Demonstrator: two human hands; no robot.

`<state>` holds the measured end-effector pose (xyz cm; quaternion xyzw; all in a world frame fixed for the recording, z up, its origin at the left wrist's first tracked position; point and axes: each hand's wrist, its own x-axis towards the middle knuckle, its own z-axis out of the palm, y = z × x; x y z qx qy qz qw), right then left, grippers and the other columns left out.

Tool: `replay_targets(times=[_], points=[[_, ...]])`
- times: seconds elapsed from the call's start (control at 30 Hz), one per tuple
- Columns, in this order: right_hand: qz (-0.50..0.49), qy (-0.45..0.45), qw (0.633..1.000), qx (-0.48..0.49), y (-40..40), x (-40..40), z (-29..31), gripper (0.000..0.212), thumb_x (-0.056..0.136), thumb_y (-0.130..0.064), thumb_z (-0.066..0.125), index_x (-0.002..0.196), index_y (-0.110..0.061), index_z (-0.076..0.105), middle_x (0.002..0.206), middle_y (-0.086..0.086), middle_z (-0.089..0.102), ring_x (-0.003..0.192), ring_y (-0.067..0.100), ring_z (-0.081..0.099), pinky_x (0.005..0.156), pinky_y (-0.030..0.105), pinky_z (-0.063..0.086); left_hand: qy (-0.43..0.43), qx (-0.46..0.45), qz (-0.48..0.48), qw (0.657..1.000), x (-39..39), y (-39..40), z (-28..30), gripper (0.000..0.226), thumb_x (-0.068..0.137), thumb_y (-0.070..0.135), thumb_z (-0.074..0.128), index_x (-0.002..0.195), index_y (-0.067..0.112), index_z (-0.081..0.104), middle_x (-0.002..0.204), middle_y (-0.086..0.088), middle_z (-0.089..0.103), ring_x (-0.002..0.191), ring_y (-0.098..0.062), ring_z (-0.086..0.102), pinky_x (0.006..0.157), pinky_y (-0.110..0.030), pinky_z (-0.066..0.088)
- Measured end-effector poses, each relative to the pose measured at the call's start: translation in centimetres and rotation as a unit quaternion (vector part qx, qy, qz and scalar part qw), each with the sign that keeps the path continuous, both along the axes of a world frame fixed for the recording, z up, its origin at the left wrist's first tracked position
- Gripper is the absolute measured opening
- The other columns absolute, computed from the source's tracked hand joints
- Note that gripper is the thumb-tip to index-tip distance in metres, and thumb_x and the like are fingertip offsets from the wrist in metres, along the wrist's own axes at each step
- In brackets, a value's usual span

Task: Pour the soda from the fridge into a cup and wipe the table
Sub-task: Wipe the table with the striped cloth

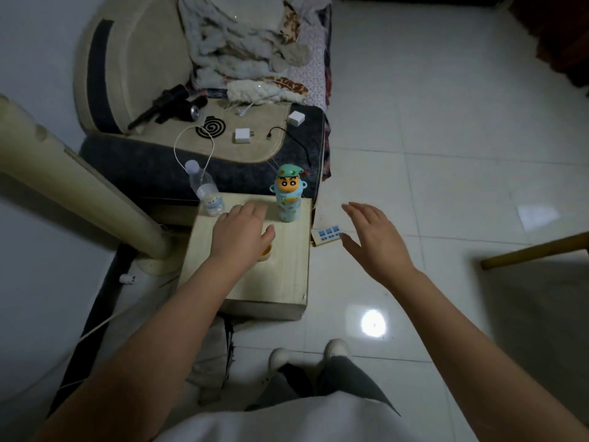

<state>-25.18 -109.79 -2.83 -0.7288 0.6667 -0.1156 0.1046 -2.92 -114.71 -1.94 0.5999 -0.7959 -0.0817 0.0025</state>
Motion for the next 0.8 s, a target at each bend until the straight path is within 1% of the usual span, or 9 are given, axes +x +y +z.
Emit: replay_targets(times=[0.2,0.4,0.53,0.7,0.8], points=[[-0.075,-0.005,0.997,-0.001,4.5,-3.0,-0.6,0.051,0.089,-0.023,0.058,0.135,-0.007,0.042,0.137,0.013,0.048,0.127,0.029,0.042,0.103,0.04,0.037,-0.005,0.01,-0.065,0.998,-3.3,1.4,-0.9,0.045,0.093,0.037,0.04,0.132,0.014,0.043,0.131,-0.006,0.051,0.119,-0.024,0.046,0.091,-0.037,0.039],[-0.169,-0.001,0.986,0.013,12.1,-7.6,-0.9,0.051,0.091,-0.025,0.054,0.136,-0.007,0.04,0.139,0.011,0.047,0.129,0.027,0.04,0.105,0.035,0.034,-0.003,0.014,-0.159,0.987,-9.7,4.6,-1.0,0.047,0.094,0.037,0.04,0.134,0.013,0.041,0.131,-0.007,0.05,0.12,-0.025,0.046,0.091,-0.036,0.039],[-0.24,0.004,0.97,0.028,18.7,-10.6,-0.9,0.052,0.092,-0.027,0.052,0.138,-0.01,0.038,0.141,0.009,0.044,0.13,0.025,0.038,0.106,0.034,0.032,0.008,0.024,-0.236,0.971,-14.6,8.2,-1.3,0.045,0.094,0.037,0.041,0.131,0.012,0.044,0.129,-0.008,0.053,0.118,-0.027,0.046,0.091,-0.037,0.038],[-0.336,-0.004,0.941,0.041,27.8,-13.5,-0.9,0.051,0.091,-0.027,0.053,0.137,-0.01,0.038,0.139,0.008,0.046,0.129,0.025,0.039,0.104,0.034,0.034,0.018,0.037,-0.326,0.944,-20.8,13.7,-1.8,0.044,0.094,0.037,0.041,0.128,0.01,0.048,0.126,-0.01,0.055,0.115,-0.028,0.048,0.093,-0.039,0.041],[-0.384,-0.007,0.922,0.055,33.1,-14.8,-1.4,0.051,0.091,-0.027,0.053,0.137,-0.009,0.039,0.138,0.008,0.047,0.128,0.025,0.04,0.104,0.035,0.034,0.014,0.037,-0.379,0.925,-24.0,16.9,-2.3,0.043,0.094,0.037,0.042,0.127,0.01,0.048,0.124,-0.01,0.056,0.114,-0.028,0.05,0.089,-0.039,0.04]])
